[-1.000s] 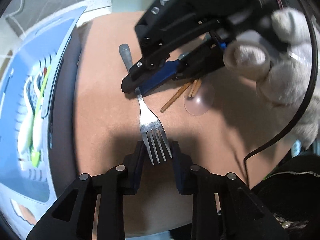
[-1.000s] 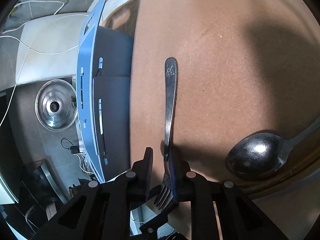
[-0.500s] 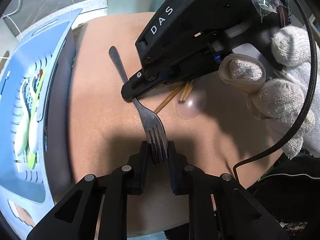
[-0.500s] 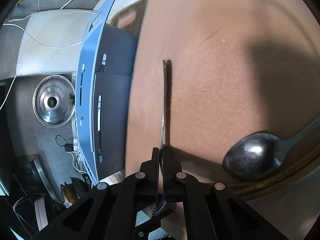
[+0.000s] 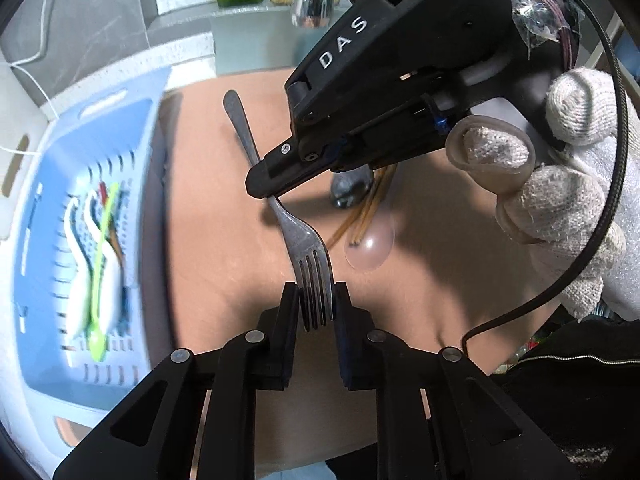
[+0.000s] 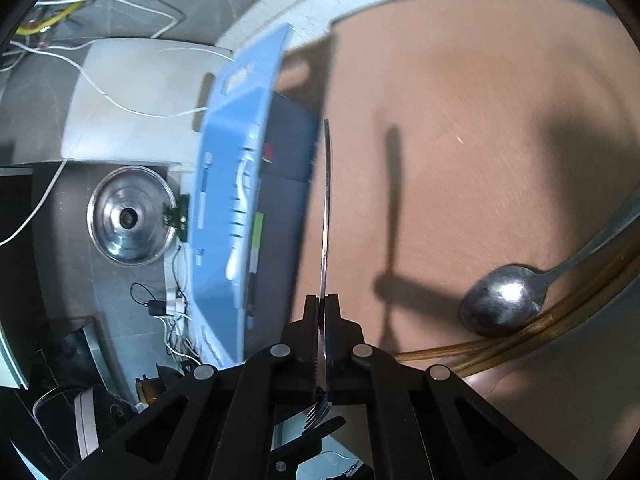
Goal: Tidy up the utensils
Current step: 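Lift and carry the silver fork with both tools over the blue basket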
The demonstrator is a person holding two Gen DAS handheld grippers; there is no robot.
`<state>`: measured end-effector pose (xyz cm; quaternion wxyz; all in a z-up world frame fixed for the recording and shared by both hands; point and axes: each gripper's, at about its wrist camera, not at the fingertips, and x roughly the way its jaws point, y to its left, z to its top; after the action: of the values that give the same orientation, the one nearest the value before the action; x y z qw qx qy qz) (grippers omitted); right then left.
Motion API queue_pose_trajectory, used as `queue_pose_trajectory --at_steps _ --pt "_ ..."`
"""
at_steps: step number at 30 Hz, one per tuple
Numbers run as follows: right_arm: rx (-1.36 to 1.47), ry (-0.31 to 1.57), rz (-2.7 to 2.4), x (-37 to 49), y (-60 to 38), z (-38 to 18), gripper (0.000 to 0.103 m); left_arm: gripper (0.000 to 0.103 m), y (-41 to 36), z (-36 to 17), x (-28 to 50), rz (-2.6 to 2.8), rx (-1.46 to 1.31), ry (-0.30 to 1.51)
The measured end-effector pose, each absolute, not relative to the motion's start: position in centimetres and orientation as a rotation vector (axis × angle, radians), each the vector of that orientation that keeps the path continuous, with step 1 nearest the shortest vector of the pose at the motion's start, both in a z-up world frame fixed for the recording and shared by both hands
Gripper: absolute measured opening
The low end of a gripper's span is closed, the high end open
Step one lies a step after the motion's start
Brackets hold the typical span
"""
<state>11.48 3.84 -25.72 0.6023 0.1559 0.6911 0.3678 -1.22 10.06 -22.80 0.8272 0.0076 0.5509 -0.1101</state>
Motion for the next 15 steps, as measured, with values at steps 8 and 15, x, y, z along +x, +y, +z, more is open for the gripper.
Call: queue_pose_trajectory --at_steps 8,15 --pt "0.361 1.556 0.915 11.7 8.4 -23.0 0.003 0.016 15.2 -20.0 -2.2 -0.190 -0.004 1.112" --pt "0.323 1.568 0.960 10.8 14.8 -23.1 0.003 0.016 20.0 -20.4 -2.2 -0.123 -0.035 1.110"
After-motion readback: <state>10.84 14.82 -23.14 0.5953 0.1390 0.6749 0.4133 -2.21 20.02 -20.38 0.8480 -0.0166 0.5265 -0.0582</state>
